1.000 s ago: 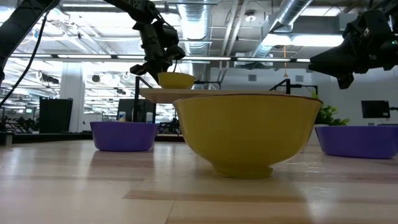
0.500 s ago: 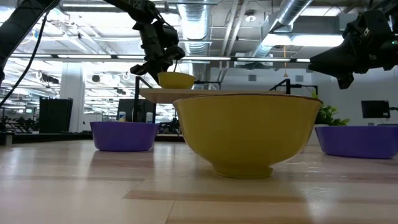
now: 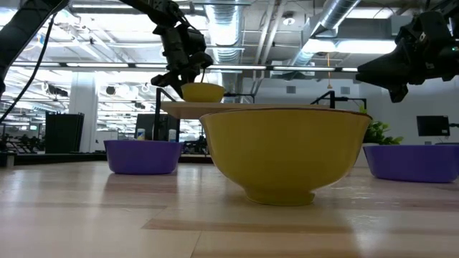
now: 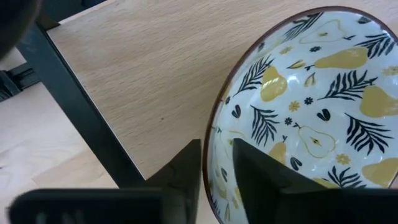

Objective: Pick & Place Mini bowls
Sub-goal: Put the bottom left yellow bowl on the shelf, then stack the top yellow bowl on the yellow bowl on the shelf

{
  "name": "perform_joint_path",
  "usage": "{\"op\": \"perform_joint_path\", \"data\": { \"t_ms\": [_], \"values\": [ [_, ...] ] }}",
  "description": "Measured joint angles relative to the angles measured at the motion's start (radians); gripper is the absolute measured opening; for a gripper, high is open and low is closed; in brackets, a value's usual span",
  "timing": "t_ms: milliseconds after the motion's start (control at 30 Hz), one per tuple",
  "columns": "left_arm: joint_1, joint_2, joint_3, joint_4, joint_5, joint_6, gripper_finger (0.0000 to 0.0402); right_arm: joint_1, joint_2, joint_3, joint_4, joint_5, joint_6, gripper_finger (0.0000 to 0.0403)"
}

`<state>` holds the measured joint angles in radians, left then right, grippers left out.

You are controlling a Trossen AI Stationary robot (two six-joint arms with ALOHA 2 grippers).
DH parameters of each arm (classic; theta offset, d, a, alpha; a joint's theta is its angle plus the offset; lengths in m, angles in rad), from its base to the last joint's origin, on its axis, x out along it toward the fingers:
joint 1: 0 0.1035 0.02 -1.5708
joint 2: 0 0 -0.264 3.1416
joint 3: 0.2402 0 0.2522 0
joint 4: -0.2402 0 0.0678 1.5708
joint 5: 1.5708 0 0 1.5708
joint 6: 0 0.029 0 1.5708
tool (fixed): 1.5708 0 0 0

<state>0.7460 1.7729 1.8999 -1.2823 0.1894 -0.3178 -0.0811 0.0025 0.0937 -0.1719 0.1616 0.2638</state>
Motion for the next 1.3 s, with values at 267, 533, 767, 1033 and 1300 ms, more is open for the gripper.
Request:
{"op": "perform_joint_path", "data": {
  "t_ms": [267,533,767,1033,1300],
  "values": [
    [0.002,-0.033,0.000,0.002,-0.005,-0.001,0.0144,0.000,0.000,0.000,0.000,0.000,0.000,0.0098],
    [0.002,-0.141,0.000,0.020,-0.017,-0.032,0.0149,0.000,0.000,0.000,0.000,0.000,0.000,0.0098],
    [0.001,-0.261,0.000,0.026,-0.032,-0.054,0.0148,0.000,0.000,0.000,0.000,0.000,0.000,0.0098],
    [-0.058,-0.357,0.000,0.027,-0.034,-0.065,0.0146,0.000,0.000,0.000,0.000,0.000,0.000,0.0098],
    [-0.183,-0.385,0.000,0.027,-0.153,-0.048,0.0145,0.000,0.000,0.000,0.000,0.000,0.039,0.0098]
  ]
}}
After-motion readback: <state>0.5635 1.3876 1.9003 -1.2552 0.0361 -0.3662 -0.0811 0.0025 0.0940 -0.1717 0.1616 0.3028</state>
